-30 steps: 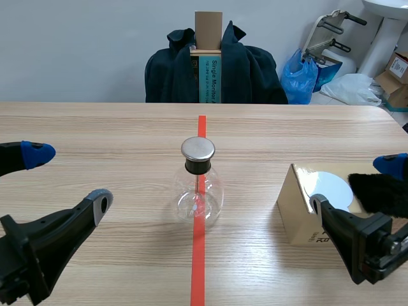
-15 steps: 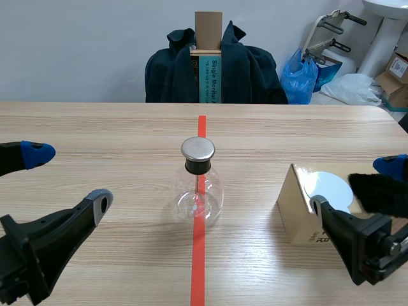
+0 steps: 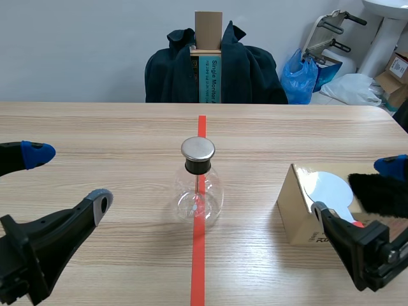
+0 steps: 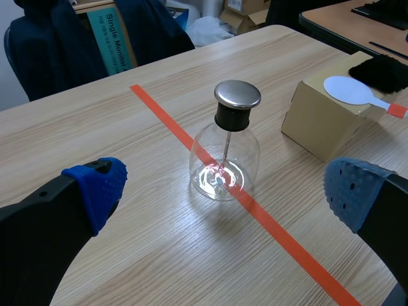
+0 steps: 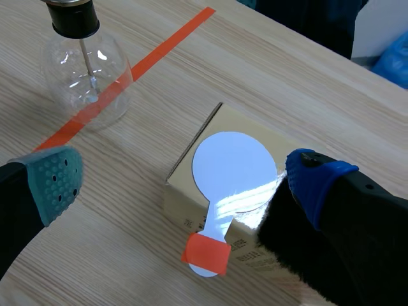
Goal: Do the electroscope experiment.
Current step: 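Pick up the white charging plate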
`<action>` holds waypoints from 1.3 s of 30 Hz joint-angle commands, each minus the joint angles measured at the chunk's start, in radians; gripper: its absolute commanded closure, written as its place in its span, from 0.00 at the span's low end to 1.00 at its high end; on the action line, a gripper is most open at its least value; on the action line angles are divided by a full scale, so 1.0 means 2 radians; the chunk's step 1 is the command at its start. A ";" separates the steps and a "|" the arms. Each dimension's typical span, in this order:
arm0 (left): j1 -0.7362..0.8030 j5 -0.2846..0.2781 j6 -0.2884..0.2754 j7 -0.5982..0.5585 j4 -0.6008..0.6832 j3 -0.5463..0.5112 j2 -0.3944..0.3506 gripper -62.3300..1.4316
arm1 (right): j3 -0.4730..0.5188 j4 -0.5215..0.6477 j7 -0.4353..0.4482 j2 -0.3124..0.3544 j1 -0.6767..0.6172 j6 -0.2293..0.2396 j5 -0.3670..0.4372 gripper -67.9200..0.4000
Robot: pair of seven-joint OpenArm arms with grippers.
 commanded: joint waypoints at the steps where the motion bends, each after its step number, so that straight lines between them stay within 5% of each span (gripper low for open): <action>1: 0.001 -0.003 -0.001 -0.007 0.008 -0.003 0.000 0.00 | 0.002 0.013 0.014 0.005 0.005 0.000 -0.016 0.00; 9: 0.001 -0.003 -0.001 -0.007 0.008 -0.003 0.000 0.00 | 0.001 0.069 0.063 0.039 0.005 0.000 -0.155 0.00; 17: 0.001 -0.003 -0.001 -0.007 0.008 -0.003 0.000 0.00 | -0.033 0.079 0.130 0.037 -0.005 -0.014 -0.428 0.00; 22: 0.001 -0.003 -0.001 -0.007 0.008 -0.003 0.000 0.00 | -0.072 0.063 0.150 0.009 -0.007 -0.074 -0.562 0.00; 28: 0.001 -0.003 -0.001 -0.007 0.008 -0.003 0.000 0.00 | -0.102 -0.007 0.158 -0.030 -0.028 -0.218 -0.680 0.00; 39: 0.001 -0.003 -0.001 -0.005 0.008 -0.003 0.000 0.00 | -0.108 -0.140 0.149 -0.035 -0.061 -0.430 -0.706 0.00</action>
